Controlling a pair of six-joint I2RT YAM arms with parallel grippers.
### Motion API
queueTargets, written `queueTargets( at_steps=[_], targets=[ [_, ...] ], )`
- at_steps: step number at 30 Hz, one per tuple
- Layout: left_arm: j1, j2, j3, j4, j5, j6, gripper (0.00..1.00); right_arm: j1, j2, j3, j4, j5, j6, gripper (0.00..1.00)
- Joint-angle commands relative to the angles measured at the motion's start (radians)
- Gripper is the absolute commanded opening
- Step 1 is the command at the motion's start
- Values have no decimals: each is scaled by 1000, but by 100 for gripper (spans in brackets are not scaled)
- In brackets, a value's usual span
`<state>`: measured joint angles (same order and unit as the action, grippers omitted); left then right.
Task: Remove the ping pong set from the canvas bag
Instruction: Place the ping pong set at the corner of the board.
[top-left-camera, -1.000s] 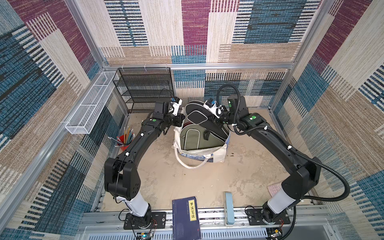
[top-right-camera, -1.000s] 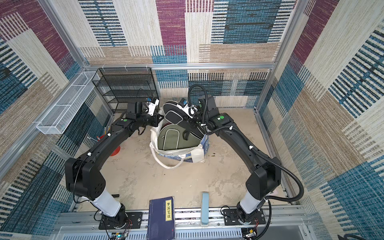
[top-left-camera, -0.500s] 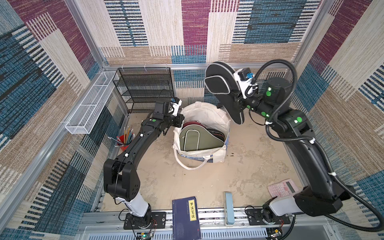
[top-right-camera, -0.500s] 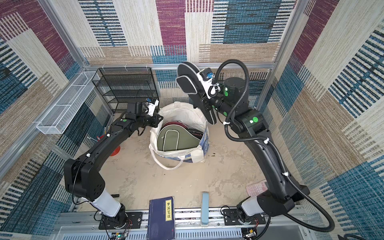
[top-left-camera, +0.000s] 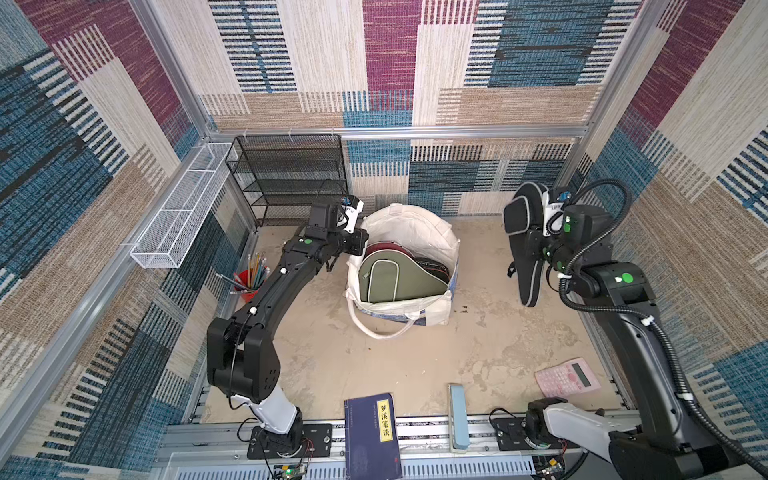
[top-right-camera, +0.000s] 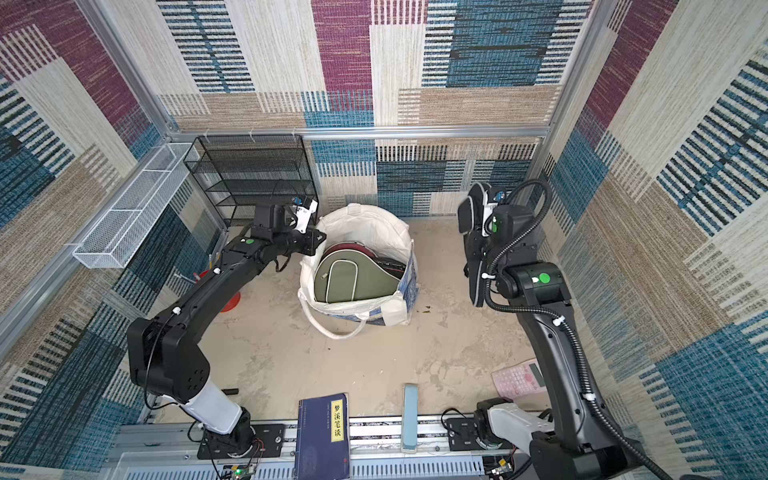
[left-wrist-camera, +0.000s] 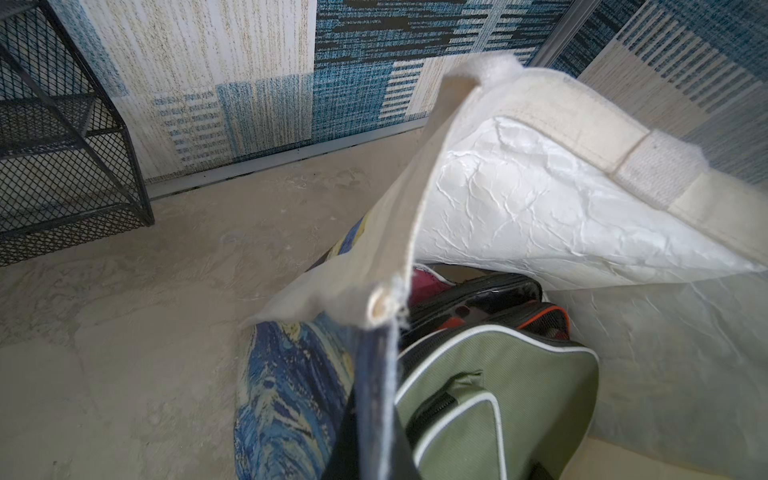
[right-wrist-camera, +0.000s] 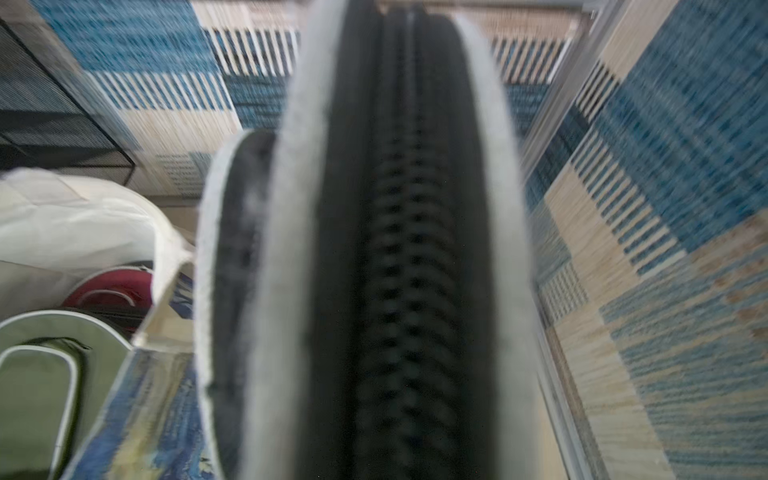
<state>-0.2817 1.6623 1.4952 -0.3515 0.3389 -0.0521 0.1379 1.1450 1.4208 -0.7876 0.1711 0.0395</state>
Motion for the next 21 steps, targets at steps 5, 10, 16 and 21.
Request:
queueTargets(
  at_steps=[5, 10, 16, 21],
  targets=[
    [3, 6, -4, 34, 26, -22, 0, -81, 89, -217, 412, -270, 67, 0],
    [3, -13, -28, 80, 51, -35, 0, -210, 175, -324, 648, -554, -1, 0],
    [3, 1, -36, 104, 65, -35, 0, -435, 431, -225, 674, -987, -65, 0],
    [3, 37, -17, 114, 88, -34, 0, -513, 686, -41, 525, -1149, -147, 0]
  ],
)
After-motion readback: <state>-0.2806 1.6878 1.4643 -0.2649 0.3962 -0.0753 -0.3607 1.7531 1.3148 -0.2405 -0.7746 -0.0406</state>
